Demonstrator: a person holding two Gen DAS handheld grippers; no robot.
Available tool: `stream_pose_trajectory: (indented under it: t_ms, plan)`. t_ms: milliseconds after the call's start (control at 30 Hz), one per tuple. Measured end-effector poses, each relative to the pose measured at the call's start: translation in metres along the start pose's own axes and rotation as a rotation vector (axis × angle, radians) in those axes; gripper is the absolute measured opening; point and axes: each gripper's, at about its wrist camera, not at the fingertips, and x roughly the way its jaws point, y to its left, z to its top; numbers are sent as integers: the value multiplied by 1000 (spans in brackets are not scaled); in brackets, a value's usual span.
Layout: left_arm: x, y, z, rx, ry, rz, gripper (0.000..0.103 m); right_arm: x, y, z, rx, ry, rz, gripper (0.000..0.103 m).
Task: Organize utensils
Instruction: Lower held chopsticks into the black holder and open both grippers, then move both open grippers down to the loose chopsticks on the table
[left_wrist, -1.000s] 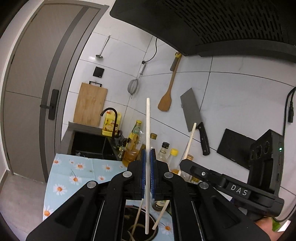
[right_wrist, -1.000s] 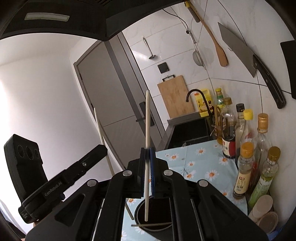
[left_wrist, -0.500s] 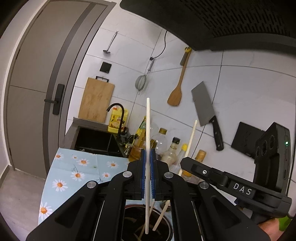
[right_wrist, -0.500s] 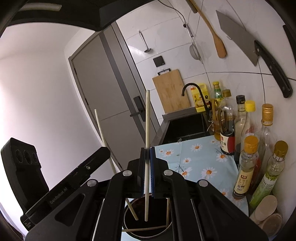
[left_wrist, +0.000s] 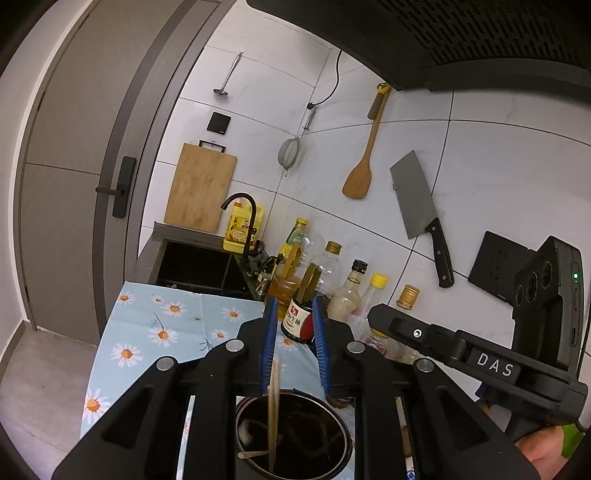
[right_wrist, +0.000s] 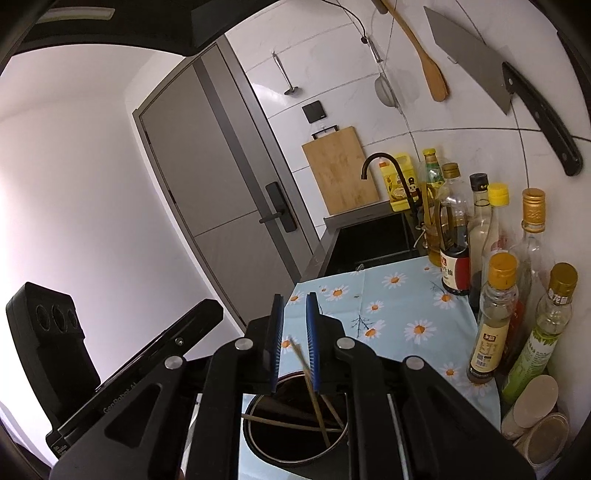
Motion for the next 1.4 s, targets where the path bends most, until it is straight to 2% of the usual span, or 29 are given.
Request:
stream_pose_trajectory:
  t_ms: [233,733,967,1267,1400]
  plan:
    - [-12,-7,2,8,12,-4,18,-13,1,-4,24,12,3,22]
    - [-65,-19,-12,50,91,7,22,-64,5,-30,57,55,-37,22]
    - [-85,-21,-37,73,189,23,22,-76,4,-55,99,132,-25,23]
    - [-109,-17,-69,61,312,12,22,-84,1,-88,113,225,-74,24]
    - [-119,-10,-84,48,355,10,22,-89,-2,-107,137,263,-108,29]
